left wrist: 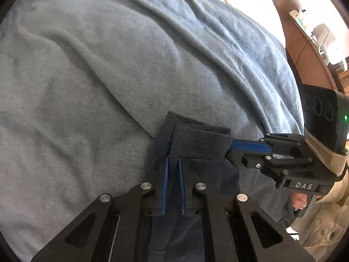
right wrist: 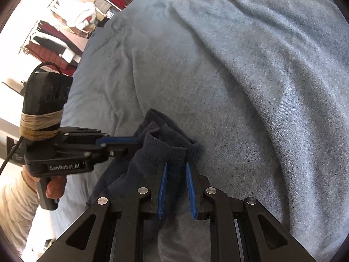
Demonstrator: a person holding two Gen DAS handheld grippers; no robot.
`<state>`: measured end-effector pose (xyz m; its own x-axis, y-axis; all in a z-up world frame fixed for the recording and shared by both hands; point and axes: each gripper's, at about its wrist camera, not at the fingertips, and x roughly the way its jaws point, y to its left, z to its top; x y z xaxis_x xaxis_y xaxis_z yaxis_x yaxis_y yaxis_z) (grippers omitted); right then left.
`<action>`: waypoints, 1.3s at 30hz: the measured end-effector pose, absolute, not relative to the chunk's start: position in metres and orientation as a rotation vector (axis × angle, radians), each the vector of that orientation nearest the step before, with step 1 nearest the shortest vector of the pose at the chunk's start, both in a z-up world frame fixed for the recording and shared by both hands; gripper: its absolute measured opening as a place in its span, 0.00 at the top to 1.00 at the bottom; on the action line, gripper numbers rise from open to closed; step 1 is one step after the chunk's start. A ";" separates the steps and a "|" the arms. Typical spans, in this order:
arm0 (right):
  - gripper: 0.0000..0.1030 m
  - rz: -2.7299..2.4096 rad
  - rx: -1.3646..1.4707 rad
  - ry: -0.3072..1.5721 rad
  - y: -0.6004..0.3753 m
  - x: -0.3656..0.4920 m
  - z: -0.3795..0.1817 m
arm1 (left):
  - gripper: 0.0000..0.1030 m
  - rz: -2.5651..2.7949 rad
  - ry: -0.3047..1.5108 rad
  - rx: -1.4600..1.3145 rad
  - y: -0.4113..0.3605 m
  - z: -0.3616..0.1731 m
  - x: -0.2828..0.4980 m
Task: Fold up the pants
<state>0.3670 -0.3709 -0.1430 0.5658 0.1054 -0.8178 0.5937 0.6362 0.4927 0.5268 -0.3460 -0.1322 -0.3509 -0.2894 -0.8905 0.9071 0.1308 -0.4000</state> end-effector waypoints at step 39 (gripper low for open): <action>0.71 -0.446 0.889 0.884 -0.390 0.357 -0.137 | 0.67 -1.327 1.188 0.702 -0.350 -0.114 0.534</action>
<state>0.3569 -0.3905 -0.1369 0.5777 0.0129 -0.8161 0.6639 0.5744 0.4790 0.5338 -0.3502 -0.1142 -0.1569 -0.3484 -0.9241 0.9569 0.1780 -0.2296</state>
